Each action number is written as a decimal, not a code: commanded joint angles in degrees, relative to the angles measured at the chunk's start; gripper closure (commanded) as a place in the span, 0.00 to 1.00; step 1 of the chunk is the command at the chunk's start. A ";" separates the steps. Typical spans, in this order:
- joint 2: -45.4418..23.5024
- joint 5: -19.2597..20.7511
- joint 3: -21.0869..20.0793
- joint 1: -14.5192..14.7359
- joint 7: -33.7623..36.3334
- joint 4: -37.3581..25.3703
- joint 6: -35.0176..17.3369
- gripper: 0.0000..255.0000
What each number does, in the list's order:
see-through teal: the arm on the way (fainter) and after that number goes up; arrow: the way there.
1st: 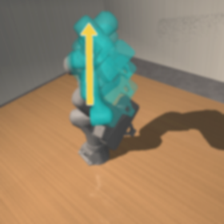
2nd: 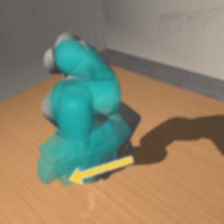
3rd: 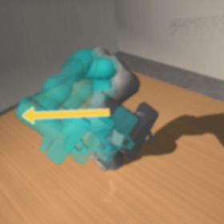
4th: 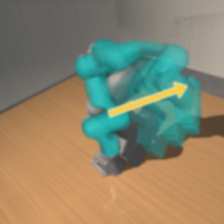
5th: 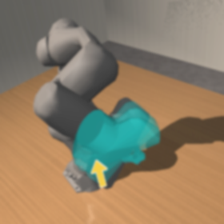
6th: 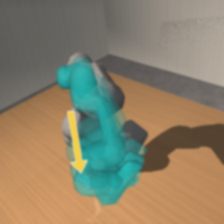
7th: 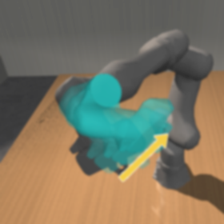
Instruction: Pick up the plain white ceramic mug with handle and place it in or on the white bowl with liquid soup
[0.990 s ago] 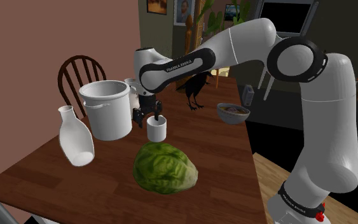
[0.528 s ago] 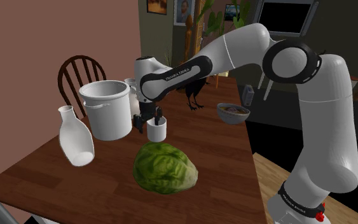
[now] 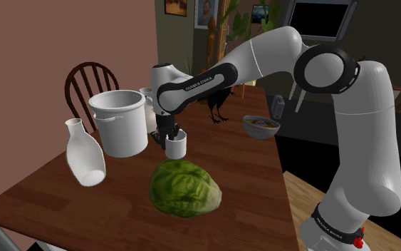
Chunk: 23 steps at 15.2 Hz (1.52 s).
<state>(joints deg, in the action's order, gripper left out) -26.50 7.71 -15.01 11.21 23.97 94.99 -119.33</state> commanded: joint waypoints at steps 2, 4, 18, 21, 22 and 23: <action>0.00 0.00 0.00 0.00 0.00 0.00 0.00 1.00; 0.00 0.00 0.00 0.00 0.00 0.00 0.00 1.00; 2.74 -0.94 -0.45 -0.16 -0.61 -3.82 6.46 1.00; 3.35 -1.16 -0.56 -0.17 -0.76 -5.26 8.49 1.00; 3.53 -1.22 -0.59 -0.16 -0.81 -5.78 9.18 1.00; 3.70 -1.28 -0.62 -0.16 -0.85 -6.31 9.87 1.00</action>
<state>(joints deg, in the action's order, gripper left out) -23.05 6.50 -15.58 11.04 23.15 89.26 -110.27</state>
